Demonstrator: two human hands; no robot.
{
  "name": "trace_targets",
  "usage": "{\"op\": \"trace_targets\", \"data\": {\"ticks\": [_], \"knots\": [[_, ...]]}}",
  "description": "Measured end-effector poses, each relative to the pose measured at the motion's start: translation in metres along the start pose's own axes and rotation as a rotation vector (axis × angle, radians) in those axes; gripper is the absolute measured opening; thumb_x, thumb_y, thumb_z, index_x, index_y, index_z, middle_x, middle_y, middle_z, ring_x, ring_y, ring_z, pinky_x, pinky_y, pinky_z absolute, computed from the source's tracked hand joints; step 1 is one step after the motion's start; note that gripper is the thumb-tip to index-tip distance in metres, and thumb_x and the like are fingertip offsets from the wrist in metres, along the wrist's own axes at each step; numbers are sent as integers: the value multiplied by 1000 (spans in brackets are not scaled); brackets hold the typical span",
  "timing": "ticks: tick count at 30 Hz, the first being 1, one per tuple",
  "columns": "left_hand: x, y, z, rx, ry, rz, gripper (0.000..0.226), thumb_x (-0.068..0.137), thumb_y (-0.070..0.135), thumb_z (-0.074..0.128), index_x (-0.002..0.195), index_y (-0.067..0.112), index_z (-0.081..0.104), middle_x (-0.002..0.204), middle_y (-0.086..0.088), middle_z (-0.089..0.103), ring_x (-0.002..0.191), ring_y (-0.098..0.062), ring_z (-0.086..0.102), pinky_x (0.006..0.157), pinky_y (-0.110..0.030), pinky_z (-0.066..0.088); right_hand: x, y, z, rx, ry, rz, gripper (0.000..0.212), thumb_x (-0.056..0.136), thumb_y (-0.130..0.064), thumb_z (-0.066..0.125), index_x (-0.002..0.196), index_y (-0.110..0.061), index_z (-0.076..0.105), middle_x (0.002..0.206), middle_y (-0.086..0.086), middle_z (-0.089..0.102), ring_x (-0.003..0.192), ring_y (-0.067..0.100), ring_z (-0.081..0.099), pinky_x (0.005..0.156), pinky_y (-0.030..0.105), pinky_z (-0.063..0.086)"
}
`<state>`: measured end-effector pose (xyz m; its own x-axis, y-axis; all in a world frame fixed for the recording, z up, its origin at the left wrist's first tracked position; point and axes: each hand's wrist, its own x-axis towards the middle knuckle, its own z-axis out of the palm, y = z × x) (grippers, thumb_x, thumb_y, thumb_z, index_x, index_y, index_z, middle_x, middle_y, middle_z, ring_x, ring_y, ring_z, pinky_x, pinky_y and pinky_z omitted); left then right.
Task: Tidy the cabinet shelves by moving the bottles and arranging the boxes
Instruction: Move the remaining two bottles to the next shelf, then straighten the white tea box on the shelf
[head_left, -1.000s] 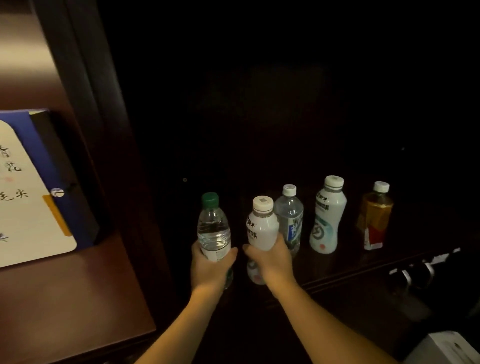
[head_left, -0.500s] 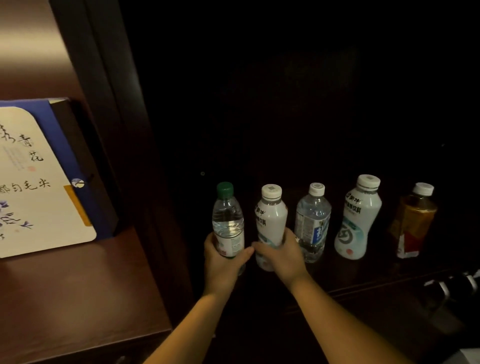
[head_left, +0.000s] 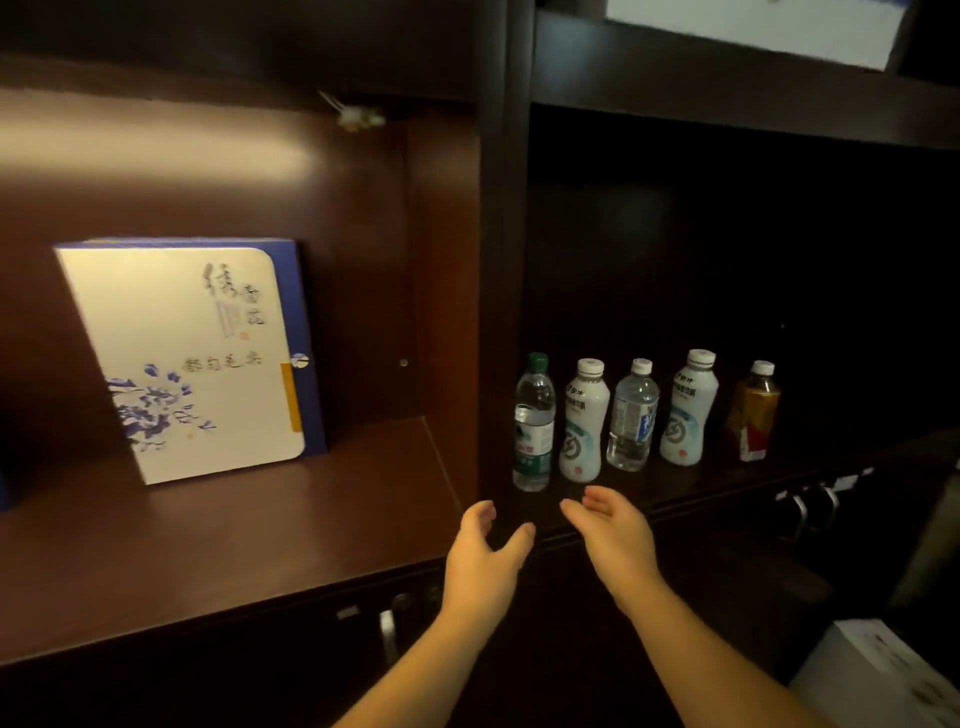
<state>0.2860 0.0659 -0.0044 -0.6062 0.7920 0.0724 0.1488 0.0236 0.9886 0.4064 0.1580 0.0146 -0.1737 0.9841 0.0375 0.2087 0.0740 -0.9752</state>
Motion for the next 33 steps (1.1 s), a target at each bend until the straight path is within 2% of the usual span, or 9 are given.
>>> {"op": "trace_targets", "data": {"ticks": [4,9,12,16,19,25,28,30,33], "knots": [[-28,6,-105,35,101,32,58,79,34,72,130,16,52,130,2,56,124,-14,51,105,-33,39,-56,-20,53,29,-75,-26,50,82,-30,75,127,-13,62,122,5,67,111,19,62,90,30,46],[-37,9,-240,77,318,39,54,77,28,76,125,11,56,126,-8,62,115,-18,58,103,-38,42,-88,-48,129,21,-222,-83,52,82,-32,75,128,-14,60,120,1,65,105,13,58,88,27,44],[-31,7,-310,84,424,31,57,77,27,76,126,9,55,127,-11,61,116,-21,57,103,-39,43,-85,-60,174,17,-289,-94,61,79,-32,78,133,-14,56,121,0,63,107,14,58,87,27,42],[-7,-2,-383,134,506,3,64,77,32,75,132,12,50,133,-8,57,120,-19,54,104,-38,42,-60,-68,234,39,-330,-72,76,75,-32,81,141,-14,48,134,8,59,119,22,58,90,31,44],[33,-15,-420,187,540,-19,70,77,37,74,137,15,45,139,-6,52,125,-20,50,104,-38,40,-24,-71,281,41,-332,-66,81,76,-31,81,145,-14,43,139,9,55,124,24,55,91,32,44],[140,-47,-456,222,507,-52,87,72,37,78,145,18,34,151,-5,39,136,-22,39,109,-43,36,70,-79,370,55,-362,-75,94,72,-33,84,150,-19,33,149,8,44,134,24,45,106,44,43],[200,-65,-462,215,450,-109,101,67,38,81,149,19,26,156,-4,30,141,-23,31,112,-41,29,111,-78,408,37,-440,-72,100,71,-30,85,152,-21,27,153,6,39,137,23,40,106,41,39],[231,-76,-460,189,414,-137,109,62,39,83,150,20,22,155,-3,31,140,-22,32,111,-40,28,128,-76,426,53,-503,-67,99,72,-24,84,152,-21,26,151,3,41,134,21,43,102,35,40],[262,-89,-456,117,344,-157,106,57,36,87,145,24,30,135,10,49,126,-13,46,106,-35,34,141,-70,443,99,-571,-66,90,73,-15,83,148,-25,33,129,-8,55,108,6,53,84,20,43]]}}
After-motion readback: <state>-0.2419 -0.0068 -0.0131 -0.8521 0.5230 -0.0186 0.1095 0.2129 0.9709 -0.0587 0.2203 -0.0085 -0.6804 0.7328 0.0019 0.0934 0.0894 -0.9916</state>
